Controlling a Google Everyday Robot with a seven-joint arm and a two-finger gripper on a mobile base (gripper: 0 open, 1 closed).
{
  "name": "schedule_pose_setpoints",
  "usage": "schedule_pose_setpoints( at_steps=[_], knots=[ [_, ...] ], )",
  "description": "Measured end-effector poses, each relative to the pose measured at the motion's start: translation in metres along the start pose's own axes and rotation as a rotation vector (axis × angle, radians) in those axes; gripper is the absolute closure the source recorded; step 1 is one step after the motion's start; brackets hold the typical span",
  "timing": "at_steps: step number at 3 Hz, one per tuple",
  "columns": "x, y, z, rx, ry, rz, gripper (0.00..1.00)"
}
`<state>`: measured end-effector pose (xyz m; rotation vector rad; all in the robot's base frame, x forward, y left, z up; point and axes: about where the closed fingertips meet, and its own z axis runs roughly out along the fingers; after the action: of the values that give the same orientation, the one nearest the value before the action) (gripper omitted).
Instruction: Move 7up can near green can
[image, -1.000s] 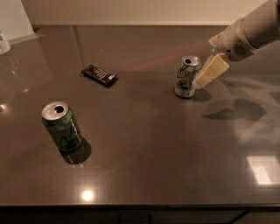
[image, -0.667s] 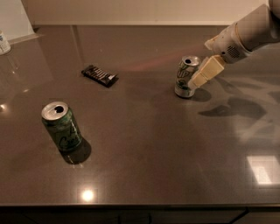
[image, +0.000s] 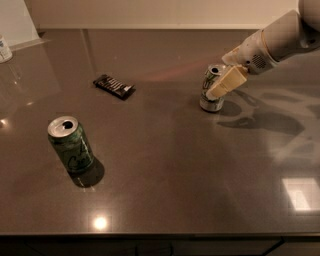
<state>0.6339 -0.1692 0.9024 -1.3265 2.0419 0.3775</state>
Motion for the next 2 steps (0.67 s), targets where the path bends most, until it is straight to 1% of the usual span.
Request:
schedule_pose_setpoints(
  at_steps=[1, 2],
  knots=[
    [-0.0021, 0.0018, 0.0012, -0.017, -0.010, 0.006, 0.41],
    [-0.0101, 0.0070, -0.0029, -0.041, -0.024, -0.003, 0.64]
  ],
)
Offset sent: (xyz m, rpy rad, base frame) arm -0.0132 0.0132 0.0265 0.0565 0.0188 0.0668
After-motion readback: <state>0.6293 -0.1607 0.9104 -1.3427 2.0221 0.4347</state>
